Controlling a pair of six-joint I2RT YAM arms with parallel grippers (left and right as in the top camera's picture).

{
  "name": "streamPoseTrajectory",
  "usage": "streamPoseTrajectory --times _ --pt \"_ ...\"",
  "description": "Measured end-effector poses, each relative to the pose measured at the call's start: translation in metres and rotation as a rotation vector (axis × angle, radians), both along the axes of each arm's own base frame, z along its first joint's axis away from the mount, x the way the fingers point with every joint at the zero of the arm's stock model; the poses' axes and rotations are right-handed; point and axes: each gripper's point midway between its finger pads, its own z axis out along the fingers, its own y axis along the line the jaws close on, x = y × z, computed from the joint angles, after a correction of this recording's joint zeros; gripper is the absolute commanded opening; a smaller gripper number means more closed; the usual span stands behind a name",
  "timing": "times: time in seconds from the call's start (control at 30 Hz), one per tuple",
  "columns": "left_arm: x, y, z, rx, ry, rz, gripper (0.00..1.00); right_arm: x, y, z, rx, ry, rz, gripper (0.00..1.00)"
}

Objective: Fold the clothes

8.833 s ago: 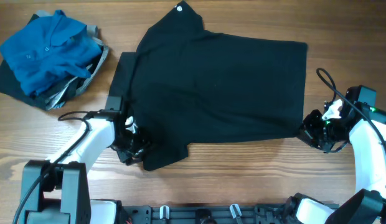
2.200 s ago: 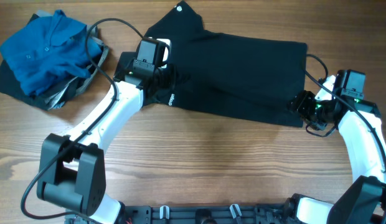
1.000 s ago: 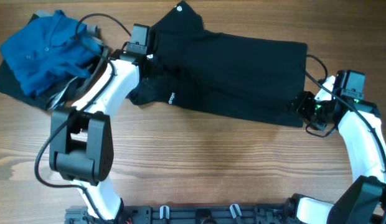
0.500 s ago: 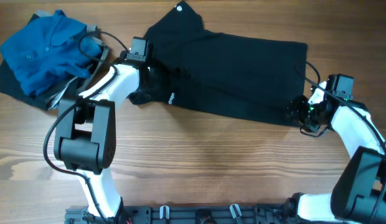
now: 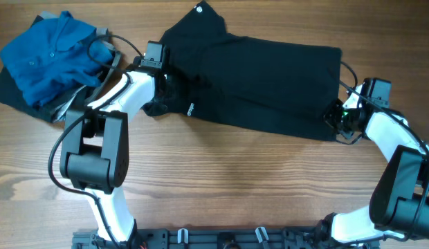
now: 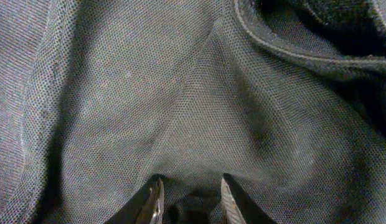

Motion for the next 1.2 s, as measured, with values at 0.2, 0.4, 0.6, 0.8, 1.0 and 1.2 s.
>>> streamPoseTrajectory --times 0.2,0.4,0.6,0.8,1.0,1.2 --pt "0.000 0.000 0.000 0.000 0.000 0.000 0.31 0.027 -0.009 0.013 -0.034 -0.115 -0.013 0.04" --pt "0.000 -0.001 0.000 -0.003 0.000 -0.001 0.38 0.075 -0.024 0.048 -0.105 -0.354 -0.023 0.23" --pt "0.001 -0.005 0.001 -0.024 -0.002 -0.002 0.59 0.031 -0.003 0.020 -0.027 -0.145 0.055 0.49" --pt "-0.006 -0.002 0.001 -0.012 0.032 0.002 0.63 -0.046 0.004 -0.008 -0.005 0.211 0.030 0.60" --pt "-0.020 0.025 0.000 0.000 0.115 0.060 0.65 -0.054 -0.002 -0.010 -0.036 0.260 -0.004 0.61" --pt "-0.039 0.058 0.000 -0.034 0.211 0.146 0.69 -0.059 -0.002 -0.010 -0.042 0.287 -0.016 0.73"
